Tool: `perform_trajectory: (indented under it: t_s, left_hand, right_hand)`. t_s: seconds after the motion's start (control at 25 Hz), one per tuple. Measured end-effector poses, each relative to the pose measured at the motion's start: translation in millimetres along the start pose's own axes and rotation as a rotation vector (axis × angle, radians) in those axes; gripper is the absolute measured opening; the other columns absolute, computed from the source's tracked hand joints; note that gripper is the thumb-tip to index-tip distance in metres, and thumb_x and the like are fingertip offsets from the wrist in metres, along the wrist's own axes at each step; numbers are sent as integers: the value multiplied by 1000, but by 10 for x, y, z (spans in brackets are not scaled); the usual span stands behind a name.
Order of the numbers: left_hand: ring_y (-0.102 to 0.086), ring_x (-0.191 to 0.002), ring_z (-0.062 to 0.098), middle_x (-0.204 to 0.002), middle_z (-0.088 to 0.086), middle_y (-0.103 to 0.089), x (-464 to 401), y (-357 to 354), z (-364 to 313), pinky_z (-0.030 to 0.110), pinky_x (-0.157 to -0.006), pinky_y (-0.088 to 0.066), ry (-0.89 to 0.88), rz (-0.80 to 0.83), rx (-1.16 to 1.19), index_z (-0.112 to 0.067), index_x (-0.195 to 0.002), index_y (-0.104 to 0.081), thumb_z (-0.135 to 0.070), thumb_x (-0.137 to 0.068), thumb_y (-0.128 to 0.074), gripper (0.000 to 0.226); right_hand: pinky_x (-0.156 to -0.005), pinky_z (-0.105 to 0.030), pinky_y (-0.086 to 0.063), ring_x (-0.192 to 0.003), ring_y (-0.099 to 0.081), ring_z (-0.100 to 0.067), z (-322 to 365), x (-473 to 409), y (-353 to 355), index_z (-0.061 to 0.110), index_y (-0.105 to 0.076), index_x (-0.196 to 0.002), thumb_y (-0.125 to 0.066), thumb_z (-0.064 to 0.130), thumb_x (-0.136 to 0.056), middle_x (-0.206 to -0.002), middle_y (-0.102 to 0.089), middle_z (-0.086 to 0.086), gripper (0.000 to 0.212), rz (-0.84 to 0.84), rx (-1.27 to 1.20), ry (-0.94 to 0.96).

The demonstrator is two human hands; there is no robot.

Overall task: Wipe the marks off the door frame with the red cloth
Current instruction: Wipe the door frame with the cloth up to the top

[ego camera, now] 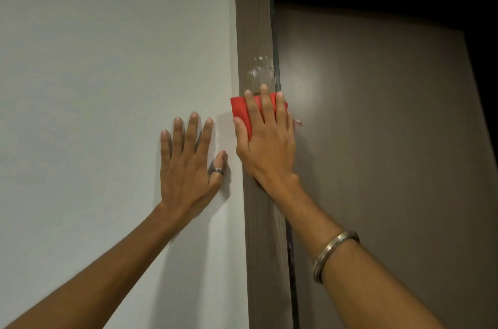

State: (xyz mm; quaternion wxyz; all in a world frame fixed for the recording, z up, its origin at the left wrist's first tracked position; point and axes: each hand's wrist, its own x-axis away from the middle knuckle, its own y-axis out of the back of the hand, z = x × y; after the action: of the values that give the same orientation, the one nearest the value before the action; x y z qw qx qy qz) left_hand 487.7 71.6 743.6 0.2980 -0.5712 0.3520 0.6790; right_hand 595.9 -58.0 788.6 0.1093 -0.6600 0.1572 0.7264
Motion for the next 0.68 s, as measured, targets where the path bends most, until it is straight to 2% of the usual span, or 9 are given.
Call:
perform_trajectory:
  t_s: [0.08, 0.24, 0.32, 0.44, 0.52, 0.6, 0.68]
  left_hand:
    - [6, -163, 32, -177, 10, 2, -35, -14, -8, 59, -132, -2, 10, -14, 8, -19, -168, -11, -57, -102, -29, 78]
    - [4, -163, 32, -177, 9, 0, -34, -20, -18, 58, -132, -1, -32, -7, 23, -22, -167, -12, -63, -99, -19, 80]
    - [8, -163, 30, -177, 8, 4, -262, 22, -7, 56, -133, 3, -59, 6, 18, -24, -167, -9, -63, -99, -16, 78]
    - [15, -162, 28, -176, 6, 11, -716, 74, 53, 52, -133, 8, -33, -15, 33, -26, -168, -3, -61, -100, -19, 78]
    - [17, -162, 28, -176, 5, 11, -932, 77, 115, 51, -132, 11, -14, -50, 34, -26, -168, -3, -62, -99, -18, 79]
    - [14, -162, 28, -177, 5, 7, -1078, 75, 174, 52, -132, 10, -20, -79, 29, -26, -168, -6, -65, -98, -14, 81]
    - [14, -162, 29, -177, 5, 6, -1208, 83, 203, 52, -132, 11, -24, -71, 22, -28, -168, -6, -67, -96, -11, 82]
  right_hand:
    - [-134, -54, -10, -165, -4, -31, 18, 37, -81, 30, -15, -167, -31, 55, -108, -177, -11, -2, 67, -64, 11, -51]
    - [-131, -57, -22, -163, -14, -33, 18, 566, -188, 30, -21, -166, -30, 54, -106, -175, -20, -4, 65, -105, 52, -66]
    - [-131, -59, -20, -164, -12, -34, 5, 122, -115, 31, -22, -166, -34, 52, -106, -175, -19, -4, 64, -55, 40, -8]
    - [-132, -59, -17, -164, -7, -33, 70, -688, 20, 31, -17, -166, -30, 53, -109, -177, -12, -4, 63, -55, 11, -83]
    - [-132, -59, -14, -164, -8, -34, 104, -828, -29, 31, -16, -166, -25, 54, -108, -177, -12, -5, 64, -106, 28, -64]
    - [-132, -58, -14, -164, -8, -33, 96, -897, -80, 33, -19, -166, -27, 54, -108, -177, -14, -2, 62, -89, 27, 21]
    - [-131, -58, -14, -164, -7, -33, 58, -1155, -66, 33, -19, -165, -28, 54, -109, -177, -12, -2, 61, -109, 15, 10]
